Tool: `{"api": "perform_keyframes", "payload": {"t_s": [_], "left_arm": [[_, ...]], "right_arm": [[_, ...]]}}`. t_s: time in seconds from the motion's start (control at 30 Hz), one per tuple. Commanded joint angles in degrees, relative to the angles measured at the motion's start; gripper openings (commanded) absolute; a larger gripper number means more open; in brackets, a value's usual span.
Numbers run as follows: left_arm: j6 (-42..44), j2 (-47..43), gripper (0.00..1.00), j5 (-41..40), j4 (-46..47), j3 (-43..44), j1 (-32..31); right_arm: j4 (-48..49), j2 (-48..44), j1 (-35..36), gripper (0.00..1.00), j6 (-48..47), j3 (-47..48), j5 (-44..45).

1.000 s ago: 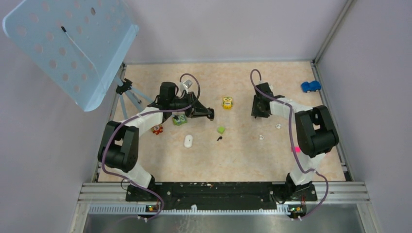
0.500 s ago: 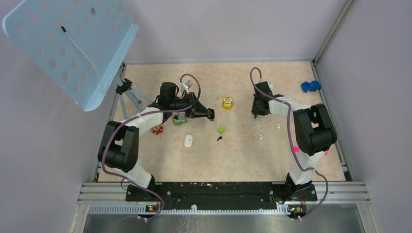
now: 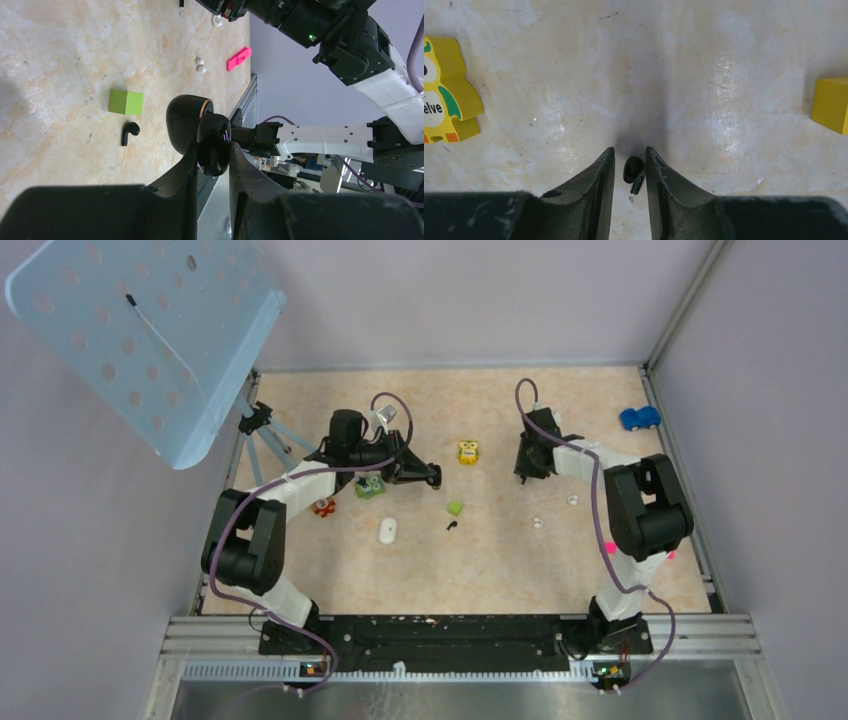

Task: Insert the wireless bluetooth earbuds into the charging case
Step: Pick up the left earbud from the center of the board.

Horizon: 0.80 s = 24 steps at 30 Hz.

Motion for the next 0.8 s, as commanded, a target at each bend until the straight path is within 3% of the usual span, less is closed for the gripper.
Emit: {"api": "perform_keyframes", "payload": {"t_s": [0.0, 0.53, 0.77], "left_arm": [[0.4, -2.2, 0.00, 1.3, 2.4, -0.4, -0.1], [0.3, -1.8, 0.00, 1.3, 2.3, -0.1, -0.1], [0.3, -1.6, 0.00, 1.2, 2.2, 0.1, -0.1]], "right_arm": [[-0.3, -1.4, -0.3, 0.29, 0.6, -1.2, -0.5], [-2.0, -1.6, -0.4, 0.33, -0.4, -2.3, 2.3], [-2.4, -2.2, 0.2, 0.30, -0.5, -2.8, 2.8]]}}
